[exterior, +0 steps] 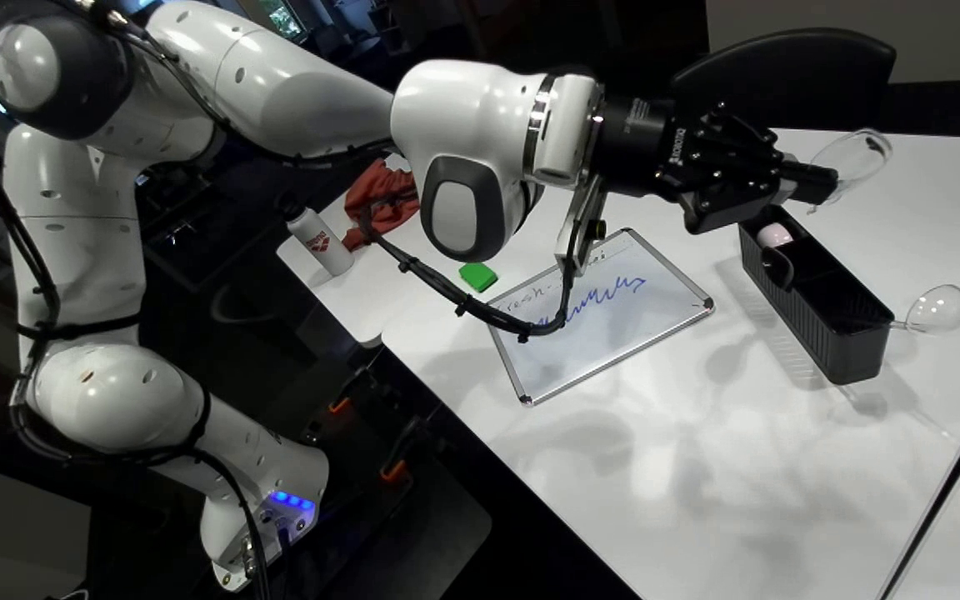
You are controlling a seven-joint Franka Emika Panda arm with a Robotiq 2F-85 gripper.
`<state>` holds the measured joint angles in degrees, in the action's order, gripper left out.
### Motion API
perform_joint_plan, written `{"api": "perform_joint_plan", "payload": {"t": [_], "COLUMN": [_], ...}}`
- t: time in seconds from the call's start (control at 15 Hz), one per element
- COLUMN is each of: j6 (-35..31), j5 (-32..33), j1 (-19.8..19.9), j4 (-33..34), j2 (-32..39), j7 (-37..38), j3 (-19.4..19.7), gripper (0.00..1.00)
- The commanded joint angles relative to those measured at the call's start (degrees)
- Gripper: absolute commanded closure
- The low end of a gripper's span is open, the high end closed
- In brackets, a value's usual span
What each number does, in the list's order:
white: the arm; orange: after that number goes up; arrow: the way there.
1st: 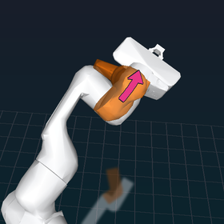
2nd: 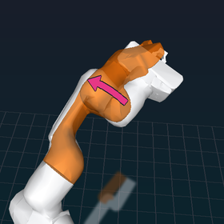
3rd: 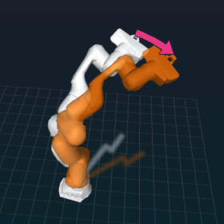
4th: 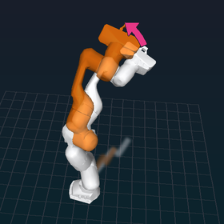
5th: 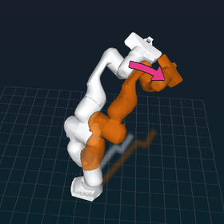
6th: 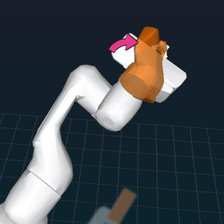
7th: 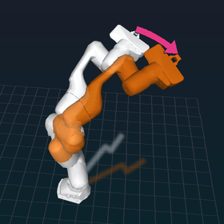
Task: Remove the spoon from the rack and put it on the table
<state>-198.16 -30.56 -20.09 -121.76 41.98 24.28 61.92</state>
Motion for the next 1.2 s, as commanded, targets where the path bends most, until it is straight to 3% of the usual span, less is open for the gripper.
{"api": "perform_joint_plan", "payload": {"t": [0.0,0.13,0.2,0.4,0.6,0.73,0.8,0.93,1.0,1.07,1.13], "j6": [-0.1,0.1,0.2,0.6,2.8,6.5,8.9,14.8,17.5,20.4,23.3], "j5": [1.8,3.2,0.5,6.3,10.5,13.2,10.4,10.6,11.9,10.2,9.9], "j1": [-0.8,0.3,1.7,4.2,9.2,13.0,17.8,22.7,23.2,26.9,28.6], "j4": [-6.3,-8.8,-9.2,-14.4,-17.6,-18.7,-18.5,-18.2,-17.9,-17.0,-16.4], "j2": [-13.3,-19.0,-21.6,-27.7,-32.7,-35.6,-37.0,-38.4,-38.3,-37.9,-37.3], "j7": [0.7,1.0,-2.8,-0.2,0.7,1.3,-2.6,-3.0,-1.3,-2.4,-1.8], "j3": [-0.5,-1.6,-3.7,-5.2,-8.4,-10.4,-15.0,-18.5,-18.1,-21.5,-22.5], "gripper": [0.99,0.99,0.99,0.99,0.99,0.99,0.99,0.99,0.99,0.99,0.99]}}
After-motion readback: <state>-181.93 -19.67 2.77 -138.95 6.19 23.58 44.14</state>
